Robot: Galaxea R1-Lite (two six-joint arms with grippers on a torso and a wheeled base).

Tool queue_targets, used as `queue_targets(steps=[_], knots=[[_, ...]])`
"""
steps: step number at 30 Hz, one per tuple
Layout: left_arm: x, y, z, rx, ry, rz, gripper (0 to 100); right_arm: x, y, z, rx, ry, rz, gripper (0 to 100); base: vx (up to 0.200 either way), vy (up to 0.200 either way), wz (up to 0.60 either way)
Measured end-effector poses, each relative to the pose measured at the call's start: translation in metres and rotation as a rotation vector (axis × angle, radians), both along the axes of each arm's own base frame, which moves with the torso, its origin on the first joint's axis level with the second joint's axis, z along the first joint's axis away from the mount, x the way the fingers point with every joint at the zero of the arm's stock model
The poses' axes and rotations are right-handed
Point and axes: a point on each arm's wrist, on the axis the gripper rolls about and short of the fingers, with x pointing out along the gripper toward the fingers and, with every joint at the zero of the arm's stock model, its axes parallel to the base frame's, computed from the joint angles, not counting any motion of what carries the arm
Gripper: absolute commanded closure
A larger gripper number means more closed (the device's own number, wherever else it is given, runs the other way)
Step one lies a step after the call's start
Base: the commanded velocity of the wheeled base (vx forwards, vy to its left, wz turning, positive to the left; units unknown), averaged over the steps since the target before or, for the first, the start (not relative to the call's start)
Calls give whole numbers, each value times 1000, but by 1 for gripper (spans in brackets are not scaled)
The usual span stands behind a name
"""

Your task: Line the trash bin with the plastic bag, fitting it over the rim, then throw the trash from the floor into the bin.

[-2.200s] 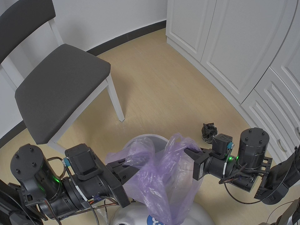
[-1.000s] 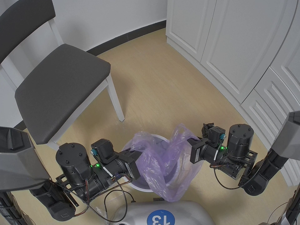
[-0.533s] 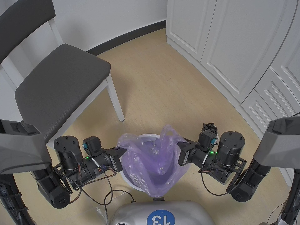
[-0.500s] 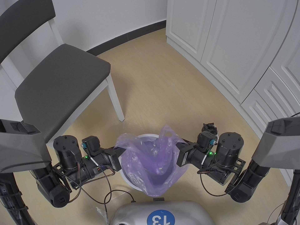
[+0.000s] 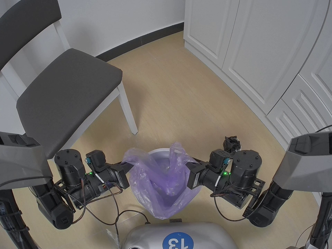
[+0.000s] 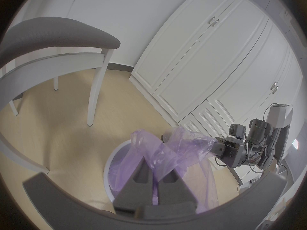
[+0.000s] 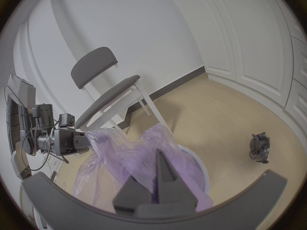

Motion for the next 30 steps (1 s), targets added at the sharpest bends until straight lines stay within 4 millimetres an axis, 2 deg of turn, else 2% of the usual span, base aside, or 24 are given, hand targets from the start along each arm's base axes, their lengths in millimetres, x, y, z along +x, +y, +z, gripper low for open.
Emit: queue_targets(steps=[6,11,25,30], knots=[[-1,2,0,22,-14,3,100,6,5,-3,-74,92,9,100,0,0,0],[-6,3,-2,83,-41,-13,100,12,4,6,-42,71,-1,100,0,0,0],[-6,0,-8,100,-27,-22,100,30,-14,8,-42,65,-60,100,0,0,0],[-6,0,-7,100,-33,-16,100,31,-22,12,-82,68,-75,100,0,0,600]])
